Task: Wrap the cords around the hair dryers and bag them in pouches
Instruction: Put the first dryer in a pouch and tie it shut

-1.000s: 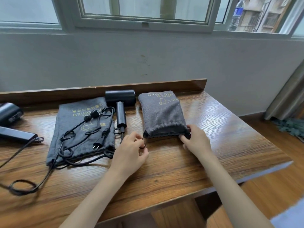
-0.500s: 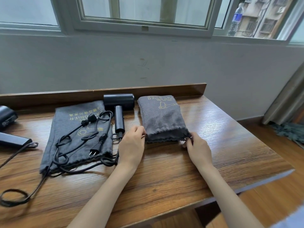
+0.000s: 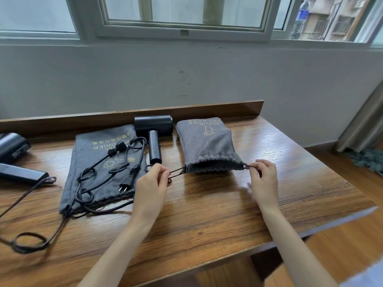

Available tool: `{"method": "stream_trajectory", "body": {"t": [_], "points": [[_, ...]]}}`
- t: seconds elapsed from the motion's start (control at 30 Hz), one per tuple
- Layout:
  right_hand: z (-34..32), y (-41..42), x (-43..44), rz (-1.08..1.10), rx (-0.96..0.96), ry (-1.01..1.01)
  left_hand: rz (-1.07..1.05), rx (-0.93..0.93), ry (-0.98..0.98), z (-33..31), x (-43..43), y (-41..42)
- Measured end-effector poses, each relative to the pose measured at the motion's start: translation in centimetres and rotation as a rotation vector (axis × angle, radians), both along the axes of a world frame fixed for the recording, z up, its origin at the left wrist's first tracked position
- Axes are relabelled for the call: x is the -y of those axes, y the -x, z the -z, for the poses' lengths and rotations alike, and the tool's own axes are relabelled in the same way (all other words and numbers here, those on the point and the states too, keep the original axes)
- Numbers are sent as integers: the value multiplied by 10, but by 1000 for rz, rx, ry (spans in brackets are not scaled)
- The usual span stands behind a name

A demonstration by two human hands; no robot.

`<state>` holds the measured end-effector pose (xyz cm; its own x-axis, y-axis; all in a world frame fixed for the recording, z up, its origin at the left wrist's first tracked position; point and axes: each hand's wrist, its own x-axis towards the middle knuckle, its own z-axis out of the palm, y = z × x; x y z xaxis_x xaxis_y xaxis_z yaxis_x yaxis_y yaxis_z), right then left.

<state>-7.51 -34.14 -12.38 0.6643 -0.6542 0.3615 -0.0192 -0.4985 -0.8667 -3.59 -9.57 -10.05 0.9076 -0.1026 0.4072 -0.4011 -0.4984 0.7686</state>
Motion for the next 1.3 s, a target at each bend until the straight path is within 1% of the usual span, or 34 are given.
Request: {"method": "stream_trajectory", "body": {"t": [0.07, 0.1, 0.13, 0.17, 0.27, 0.3, 0.33, 0.37, 0.43, 0.47, 0.5, 0.6, 0.63, 0.67, 0.77, 0.83, 0.9, 0.97, 1.0, 1.03, 1.1, 1.13, 1.17, 1.23, 1.27, 1.3], "points": [[1, 2, -1, 23, 36, -43, 2, 12, -18, 2, -1, 1], [1, 3, 0, 51, 48, -82, 6, 3, 2, 2, -1, 1], [1, 4, 3, 78, 57, -160, 14, -42, 64, 1, 0, 1], [-1, 5, 7, 80, 74, -280, 31, -119, 178, -2, 2, 1], [-9, 9, 19, -56, 144, -725, 143, -389, 671, -14, 9, 2], [-12, 10, 22, -90, 156, -827, 169, -441, 777, -16, 10, 0], [-13, 12, 24, -102, 164, -898, 177, -475, 835, -15, 10, -2], [-15, 13, 24, -104, 168, -935, 166, -484, 848, -15, 10, -3], [-16, 14, 25, -86, 154, -937, 97, -470, 820, -12, 7, -7], [-16, 14, 27, -63, 139, -916, 61, -441, 789, -12, 6, -8], [-16, 15, 30, -30, 125, -883, 18, -374, 699, -13, 4, -9], [-14, 20, 43, 83, 135, -767, -79, -60, 244, -13, -4, -12], [-13, 20, 47, 116, 146, -733, -102, 0, 163, -13, -8, -15], [-13, 21, 50, 148, 144, -691, -129, 27, 124, -13, -11, -18], [-11, 25, 52, 218, 91, -461, -209, -36, 113, -13, -20, -29], [-15, 29, 48, 131, -4, -265, -184, -66, 61, -12, -21, -28], [-24, 31, 39, -99, -200, -125, -120, 8, -106, -13, -16, -21], [-32, 29, 29, -355, -387, -111, -35, 75, -306, -12, -7, -15], [-35, 27, 22, -431, -440, -113, 4, 69, -388, -12, -2, -13], [-35, 24, 18, -439, -465, -72, 32, 42, -471, -11, 2, -13], [-31, 17, 11, -341, -473, 110, 68, -31, -679, -9, 12, -10], [-29, 15, 7, -304, -490, 209, 74, -51, -752, -7, 16, -10], [-25, 12, 5, -290, -512, 288, 69, -62, -788, -4, 20, -11], [-20, 8, 0, -285, -557, 356, 67, -45, -771, 1, 27, -15], [-19, 6, -2, -279, -581, 381, 77, -46, -708, 3, 30, -18], [-19, 4, -4, -274, -606, 415, 90, -68, -603, 5, 32, -20]]}}
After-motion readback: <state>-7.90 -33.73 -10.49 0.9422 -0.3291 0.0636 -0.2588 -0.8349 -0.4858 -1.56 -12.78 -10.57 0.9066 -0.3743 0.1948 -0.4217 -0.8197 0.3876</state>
